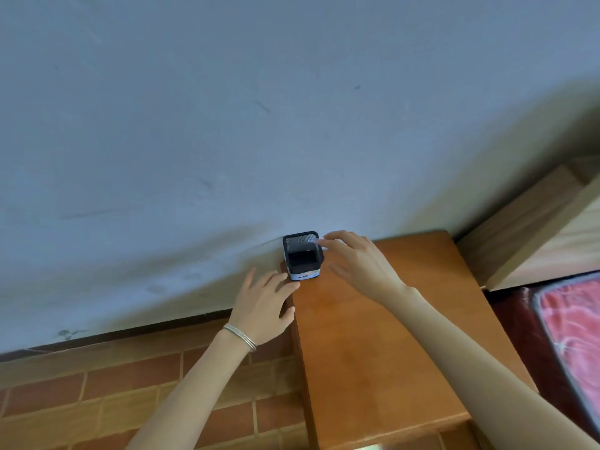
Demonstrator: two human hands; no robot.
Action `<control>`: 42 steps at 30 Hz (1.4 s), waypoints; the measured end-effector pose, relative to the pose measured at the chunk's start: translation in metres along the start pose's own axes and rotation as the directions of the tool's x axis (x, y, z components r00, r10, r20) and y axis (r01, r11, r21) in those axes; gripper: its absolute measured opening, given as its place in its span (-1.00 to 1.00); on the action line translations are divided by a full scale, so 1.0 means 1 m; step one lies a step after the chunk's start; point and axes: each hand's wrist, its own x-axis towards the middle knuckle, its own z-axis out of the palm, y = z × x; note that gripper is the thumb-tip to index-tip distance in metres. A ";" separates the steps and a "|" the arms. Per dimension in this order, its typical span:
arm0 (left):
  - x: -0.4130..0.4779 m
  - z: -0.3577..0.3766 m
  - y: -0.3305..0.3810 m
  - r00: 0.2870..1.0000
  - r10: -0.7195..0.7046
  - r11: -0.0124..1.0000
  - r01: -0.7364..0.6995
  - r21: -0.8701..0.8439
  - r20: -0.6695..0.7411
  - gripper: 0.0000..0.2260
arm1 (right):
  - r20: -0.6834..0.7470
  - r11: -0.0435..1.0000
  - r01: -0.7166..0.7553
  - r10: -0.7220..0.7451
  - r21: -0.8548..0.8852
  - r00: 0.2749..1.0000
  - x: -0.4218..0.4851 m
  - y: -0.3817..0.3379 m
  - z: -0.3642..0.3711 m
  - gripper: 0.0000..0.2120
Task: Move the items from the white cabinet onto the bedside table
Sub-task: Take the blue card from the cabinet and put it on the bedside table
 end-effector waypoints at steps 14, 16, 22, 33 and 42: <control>0.051 -0.309 0.185 0.849 0.437 0.884 -0.466 -0.031 -0.295 -0.56 | -0.397 0.866 -0.422 0.300 -0.268 0.867 -0.166 -0.092 -0.314 -0.54; 0.040 -0.329 0.220 0.789 0.539 0.817 -0.574 -0.043 -0.295 -0.54 | -0.479 0.805 -0.528 0.363 -0.270 0.799 -0.209 -0.120 -0.329 -0.53; -0.035 -0.344 0.311 0.489 0.839 0.484 -0.871 -0.083 -0.238 -0.49 | -0.589 0.479 -0.841 0.614 -0.250 0.525 -0.341 -0.223 -0.320 -0.48; -0.260 -0.341 0.427 -0.257 0.947 -0.295 -0.933 -0.208 -0.191 -0.54 | -0.617 -0.316 -0.949 0.750 -0.017 -0.239 -0.519 -0.499 -0.246 -0.52; -0.496 -0.381 0.474 -0.682 0.667 -0.741 -0.650 -0.169 -0.299 -0.56 | -0.610 -0.722 -0.678 0.479 0.136 -0.632 -0.587 -0.736 -0.217 -0.52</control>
